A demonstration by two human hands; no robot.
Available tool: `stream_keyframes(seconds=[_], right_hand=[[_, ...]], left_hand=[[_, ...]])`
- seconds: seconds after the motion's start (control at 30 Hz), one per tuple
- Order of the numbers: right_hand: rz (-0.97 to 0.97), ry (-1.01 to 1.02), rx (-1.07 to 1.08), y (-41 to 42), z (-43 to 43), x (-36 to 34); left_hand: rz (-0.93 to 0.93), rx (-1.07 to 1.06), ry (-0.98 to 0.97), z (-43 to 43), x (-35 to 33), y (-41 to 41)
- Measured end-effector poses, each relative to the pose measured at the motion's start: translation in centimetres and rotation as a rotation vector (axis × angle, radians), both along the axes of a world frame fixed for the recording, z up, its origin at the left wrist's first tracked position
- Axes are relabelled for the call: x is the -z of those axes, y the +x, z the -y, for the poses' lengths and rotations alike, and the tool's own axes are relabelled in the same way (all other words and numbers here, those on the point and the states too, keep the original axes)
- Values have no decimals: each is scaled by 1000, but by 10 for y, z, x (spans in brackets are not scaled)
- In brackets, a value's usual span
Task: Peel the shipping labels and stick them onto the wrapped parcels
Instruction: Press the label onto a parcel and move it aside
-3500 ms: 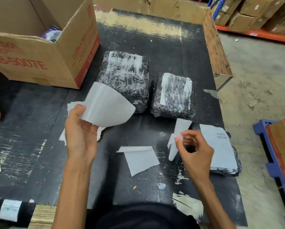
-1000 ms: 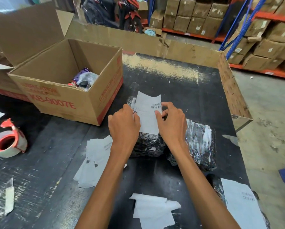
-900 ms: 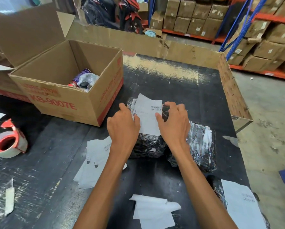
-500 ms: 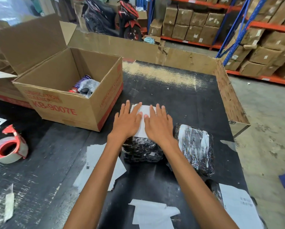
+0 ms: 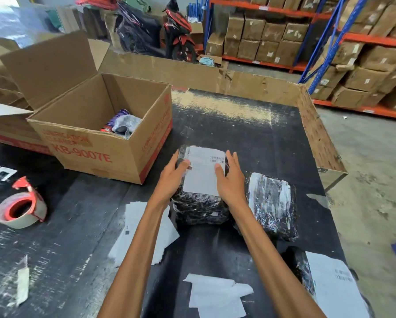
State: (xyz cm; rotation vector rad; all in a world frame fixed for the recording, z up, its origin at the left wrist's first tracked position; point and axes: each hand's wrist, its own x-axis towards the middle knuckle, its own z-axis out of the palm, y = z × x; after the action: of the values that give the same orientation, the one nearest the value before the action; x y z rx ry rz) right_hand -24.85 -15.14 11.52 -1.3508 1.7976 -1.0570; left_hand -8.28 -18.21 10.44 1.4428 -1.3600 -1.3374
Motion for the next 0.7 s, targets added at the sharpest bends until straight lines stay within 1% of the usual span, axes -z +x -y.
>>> stream_keyframes(seconds=[0.07, 0.17, 0.3, 0.37, 0.43, 0.57, 0.7], right_hand=[[37, -47, 11, 1, -6, -11], [27, -153, 14, -7, -20, -39], [14, -277, 23, -32, -62, -71], [-38, -299, 36, -52, -94, -73], [-80, -278, 45, -72, -131, -67], [-143, -158, 95, -105, -205, -39], [-207, -40, 173, -125, -257, -1]], left_hand=[[-19, -7, -85, -5, -13, -4], [-55, 18, -267, -15, -46, -9], [-208, -1, -337, -57, -73, -31], [-266, 5, -323, -90, -67, -50], [-306, 7, -272, -129, -53, -72], [-344, 38, -118, -205, -6, -111], [-349, 128, 14, -244, 37, -134]])
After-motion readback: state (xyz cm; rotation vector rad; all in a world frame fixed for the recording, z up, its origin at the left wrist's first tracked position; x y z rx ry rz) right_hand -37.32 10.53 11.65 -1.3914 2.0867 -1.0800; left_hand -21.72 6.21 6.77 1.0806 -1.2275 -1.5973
